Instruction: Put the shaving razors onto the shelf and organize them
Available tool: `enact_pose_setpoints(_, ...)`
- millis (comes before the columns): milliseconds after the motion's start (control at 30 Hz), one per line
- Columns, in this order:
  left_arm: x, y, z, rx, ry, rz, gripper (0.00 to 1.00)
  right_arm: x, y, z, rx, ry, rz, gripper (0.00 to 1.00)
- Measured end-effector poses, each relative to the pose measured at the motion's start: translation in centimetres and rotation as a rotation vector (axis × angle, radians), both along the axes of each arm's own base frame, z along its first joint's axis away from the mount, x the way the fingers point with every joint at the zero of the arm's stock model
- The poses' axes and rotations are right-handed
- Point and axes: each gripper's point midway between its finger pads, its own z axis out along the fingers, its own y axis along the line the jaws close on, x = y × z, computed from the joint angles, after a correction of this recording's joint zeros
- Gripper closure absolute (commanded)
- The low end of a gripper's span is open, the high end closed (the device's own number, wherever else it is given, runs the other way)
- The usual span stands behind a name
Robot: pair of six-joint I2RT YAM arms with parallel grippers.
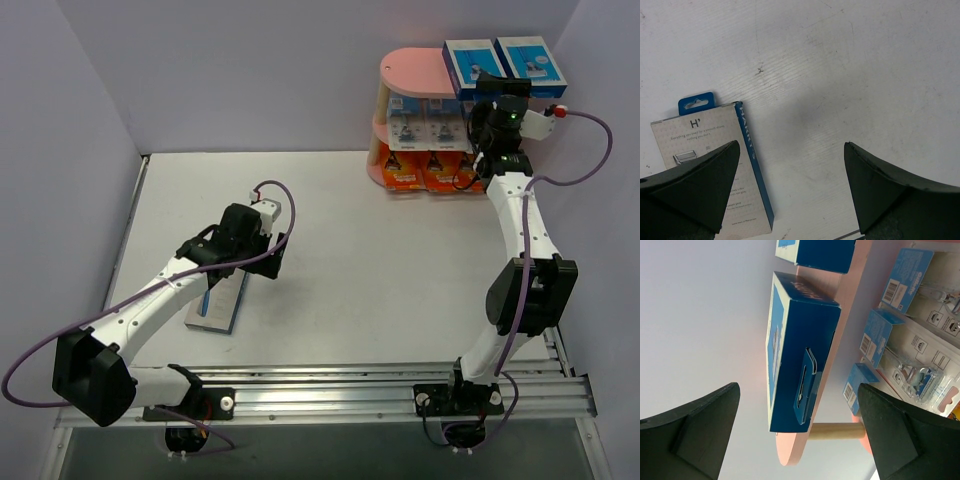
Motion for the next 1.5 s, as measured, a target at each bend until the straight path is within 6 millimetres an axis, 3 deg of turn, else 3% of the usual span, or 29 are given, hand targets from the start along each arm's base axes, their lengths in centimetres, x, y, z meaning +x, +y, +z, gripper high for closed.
enact_pose_setpoints(200, 0.0, 0.0, 0.0, 0.002, -0.001, -0.002, 0.06, -0.1, 0.6, -0.1, -0.020, 0.012, 0.035, 0.01)
enact_pose_setpoints(333, 0.0, 0.0, 0.1, 0.003, -0.005, -0.007, 0.06, -2.1, 1.5, 0.0, -0.043, 0.017, 0.071, 0.01)
enact_pose_setpoints(467, -0.1, 0.1, 0.9, -0.007, -0.029, -0.012, 0.06, -5.8, 4.0, 2.3, -0.105, -0.017, 0.132, 0.01)
enact_pose_setpoints(600, -0.1, 0.3, 2.1, -0.020, -0.065, -0.007, 0.06, -11.0, 8.5, 5.1, -0.182, -0.085, 0.240, 0.03)
enact_pose_setpoints(700, -0.1, 0.7, 2.8, -0.018, -0.091, 0.009, 0.06, -14.6, 11.7, 5.8, -0.252, -0.119, 0.345, 0.07)
enact_pose_setpoints(767, 0.1, 1.1, 3.3, -0.015, -0.112, 0.025, 0.06, -16.1, 13.9, 5.0, -0.302, -0.120, 0.422, 0.09)
enact_pose_setpoints(833, 0.4, 1.8, 3.7, -0.012, -0.131, 0.050, 0.06, -17.0, 16.3, 2.8, -0.350, -0.093, 0.501, 0.12)
enact_pose_setpoints(900, 0.8, 3.0, 4.1, -0.007, -0.149, 0.094, 0.06, -17.8, 19.1, -1.1, -0.397, -0.019, 0.591, 0.17)
enact_pose_setpoints(967, 1.5, 4.8, 4.5, -0.006, -0.165, 0.162, 0.06, -19.8, 23.8, -5.8, -0.451, 0.061, 0.741, 0.26)
enact_pose_setpoints(1000, 1.8, 5.9, 4.7, -0.005, -0.170, 0.207, 0.06, -21.3, 26.2, -8.7, -0.488, 0.115, 0.816, 0.31)
enact_pose_setpoints(1067, 2.7, 8.4, 4.7, 0.001, -0.173, 0.305, 0.06, -24.7, 30.3, -12.7, -0.557, 0.173, 0.954, 0.35)
enact_pose_setpoints(1167, 3.7, 11.9, 3.8, 0.016, -0.144, 0.443, 0.06, -29.6, 34.8, -16.9, -0.652, 0.218, 1.125, 0.41)
enact_pose_setpoints(1267, 4.5, 14.6, 1.8, 0.055, -0.088, 0.553, 0.06, -31.9, 36.8, -20.0, -0.689, 0.238, 1.209, 0.51)
enact_pose_setpoints(1300, 4.5, 15.2, 1.1, 0.067, -0.067, 0.580, 0.06, -32.1, 36.9, -21.0, -0.692, 0.248, 1.219, 0.56)
enact_pose_setpoints(1500, 4.6, 20.0, -2.6, 0.110, 0.076, 0.758, 0.06, -32.5, 39.5, -27.6, -0.726, 0.354, 1.309, 0.62)
